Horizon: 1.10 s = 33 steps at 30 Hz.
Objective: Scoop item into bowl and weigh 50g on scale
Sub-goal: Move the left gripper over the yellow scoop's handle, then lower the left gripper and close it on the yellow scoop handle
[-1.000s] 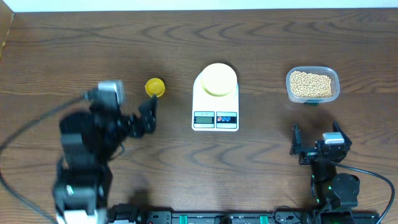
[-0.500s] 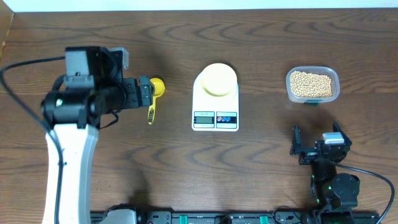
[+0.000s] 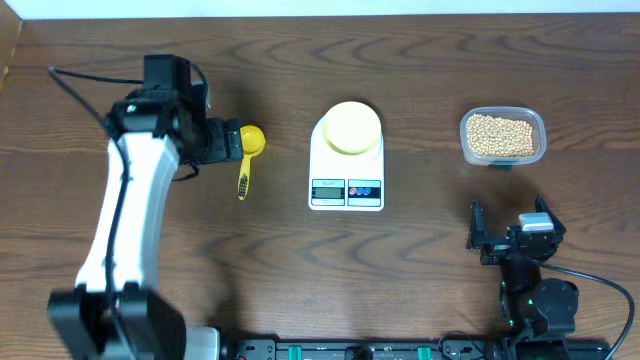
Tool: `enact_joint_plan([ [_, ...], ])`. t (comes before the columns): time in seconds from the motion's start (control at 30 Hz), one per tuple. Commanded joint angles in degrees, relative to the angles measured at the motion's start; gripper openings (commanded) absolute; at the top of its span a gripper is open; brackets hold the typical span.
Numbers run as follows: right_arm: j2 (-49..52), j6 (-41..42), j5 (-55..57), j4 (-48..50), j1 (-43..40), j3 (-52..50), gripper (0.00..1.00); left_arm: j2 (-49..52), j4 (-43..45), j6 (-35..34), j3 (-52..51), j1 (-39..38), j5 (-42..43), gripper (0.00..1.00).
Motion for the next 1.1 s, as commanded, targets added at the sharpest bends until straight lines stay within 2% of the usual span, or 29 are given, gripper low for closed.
enact_joint_plan([
  [0.0,-0.33,-0.7,0.13,-0.15,-0.02,-0.09,0.99,4.98,0.66,-5.18,0.66,0.83,-5.68,0.98],
  [0.17,-0.33,-0.7,0.13,-0.15,-0.02,-0.09,0.99,11.54,0.83,-5.95,0.66,0.81,-4.11,0.98],
  [0.3,-0.33,-0.7,0.13,-0.15,-0.02,-0.09,0.99,15.32,2.25,1.62,0.66,0.87,5.99,0.98],
  [0.37,-0.33,-0.7,0.15,-0.15,-0.02,-0.09,0.99,16.79,3.26,3.19,0.66,0.87,8.48,0.98],
  [0.6,-0.33,-0.7,0.13,-0.15,-0.02,-0.09,0.99,22.21,5.29,4.63,0.66,1.29,8.55,1.0],
  [0.73,-0.33,-0.7,0.13,-0.15,-0.02,-0.09,0.99,24.55,5.53,5.49,0.66,1.29,10.25,0.86],
  [0.87,-0.33,-0.7,0.13,-0.15,-0.02,-0.09,0.99,25.99,5.33,9.42,0.66,1.29,15.63,0.81],
  [0.97,-0.33,-0.7,0.15,-0.15,-0.02,-0.09,0.99,26.47,5.35,9.62,0.63,1.29,15.54,0.7],
  [1.07,-0.33,-0.7,0.13,-0.15,-0.02,-0.09,0.99,26.62,5.81,9.79,0.63,1.29,15.52,0.66],
])
